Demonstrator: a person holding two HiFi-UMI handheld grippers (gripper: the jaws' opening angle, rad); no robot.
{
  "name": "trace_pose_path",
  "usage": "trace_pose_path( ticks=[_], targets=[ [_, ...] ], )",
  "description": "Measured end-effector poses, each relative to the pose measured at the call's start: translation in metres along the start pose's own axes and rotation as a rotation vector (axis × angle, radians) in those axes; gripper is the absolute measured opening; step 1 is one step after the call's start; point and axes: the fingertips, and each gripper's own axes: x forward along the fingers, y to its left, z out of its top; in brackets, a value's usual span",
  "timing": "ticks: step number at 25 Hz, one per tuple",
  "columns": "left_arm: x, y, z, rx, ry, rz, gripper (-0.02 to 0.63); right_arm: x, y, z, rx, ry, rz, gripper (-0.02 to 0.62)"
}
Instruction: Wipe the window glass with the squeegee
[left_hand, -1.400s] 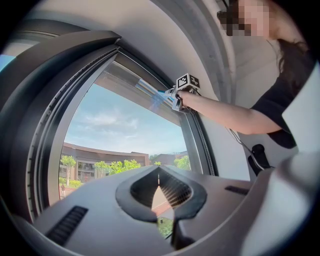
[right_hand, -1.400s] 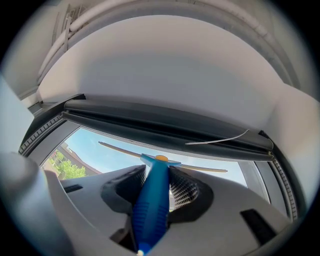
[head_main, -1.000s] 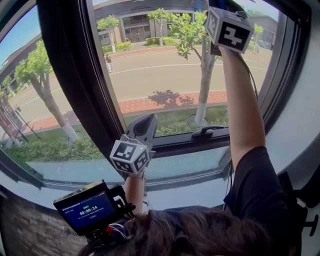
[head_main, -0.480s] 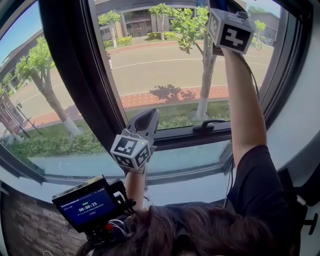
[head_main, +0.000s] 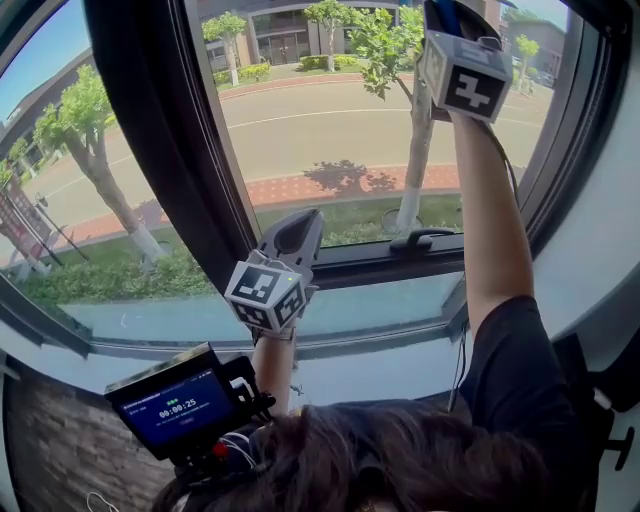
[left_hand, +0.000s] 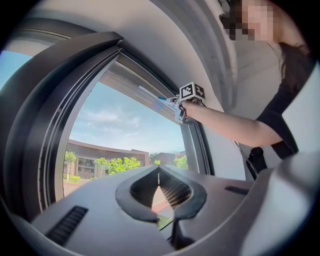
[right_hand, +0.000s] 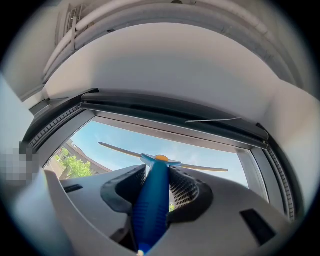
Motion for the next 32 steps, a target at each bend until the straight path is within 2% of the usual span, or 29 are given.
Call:
trace_pose_path(
  ticks=[32],
  targets=[
    [-0.001, -0.004, -0.006, -0.028, 0.010, -0.006, 0.002, -0.045, 0.022, -0.063, -0.013, 0.077, 0.030, 0.141]
  ],
)
